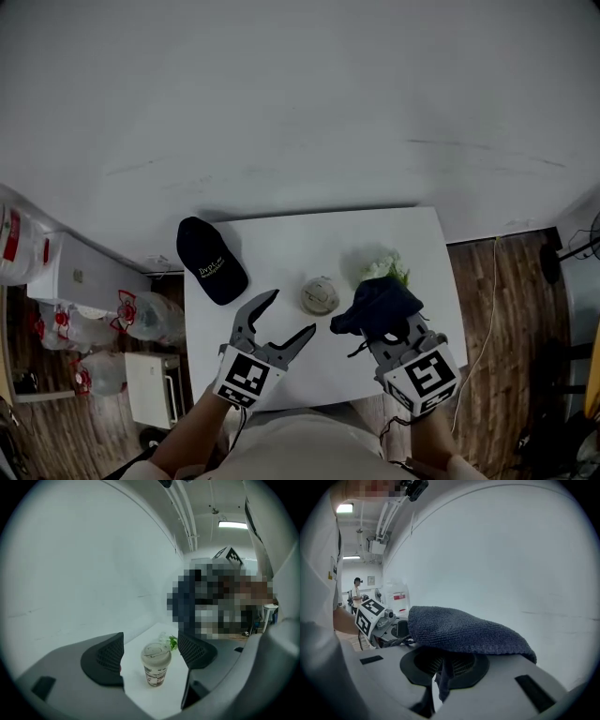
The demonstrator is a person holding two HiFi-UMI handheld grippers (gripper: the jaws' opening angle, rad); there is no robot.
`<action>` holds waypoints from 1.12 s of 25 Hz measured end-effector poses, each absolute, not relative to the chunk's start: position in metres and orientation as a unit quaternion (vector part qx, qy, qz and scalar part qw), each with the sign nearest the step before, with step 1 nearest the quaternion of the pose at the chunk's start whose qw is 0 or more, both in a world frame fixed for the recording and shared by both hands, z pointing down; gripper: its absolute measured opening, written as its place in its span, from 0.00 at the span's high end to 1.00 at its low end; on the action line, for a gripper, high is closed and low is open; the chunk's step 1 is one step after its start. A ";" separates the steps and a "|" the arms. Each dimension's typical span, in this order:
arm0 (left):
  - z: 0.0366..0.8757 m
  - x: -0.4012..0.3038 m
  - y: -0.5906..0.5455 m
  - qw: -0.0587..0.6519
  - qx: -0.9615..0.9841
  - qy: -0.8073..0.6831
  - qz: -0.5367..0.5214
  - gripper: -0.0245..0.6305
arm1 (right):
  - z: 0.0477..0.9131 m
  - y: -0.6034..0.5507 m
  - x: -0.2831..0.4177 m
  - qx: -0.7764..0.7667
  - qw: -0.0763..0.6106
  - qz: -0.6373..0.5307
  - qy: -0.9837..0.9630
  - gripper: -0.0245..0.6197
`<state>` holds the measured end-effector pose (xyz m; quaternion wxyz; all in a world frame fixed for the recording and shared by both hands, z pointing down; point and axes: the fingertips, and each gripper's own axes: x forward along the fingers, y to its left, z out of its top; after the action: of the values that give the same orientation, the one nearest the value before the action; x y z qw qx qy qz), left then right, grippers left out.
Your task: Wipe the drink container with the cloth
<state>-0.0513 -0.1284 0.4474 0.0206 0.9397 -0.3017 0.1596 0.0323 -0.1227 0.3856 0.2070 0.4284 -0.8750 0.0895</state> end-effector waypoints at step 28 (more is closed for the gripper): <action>0.575 0.021 -0.165 0.064 0.917 -0.296 0.259 0.31 | 0.455 -0.141 0.064 0.377 0.261 0.135 -0.878 0.89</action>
<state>0.0207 -0.1652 0.5751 0.0638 0.9172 -0.2962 0.2586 0.0643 -0.1407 0.4548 0.2610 0.3767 -0.8784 0.1353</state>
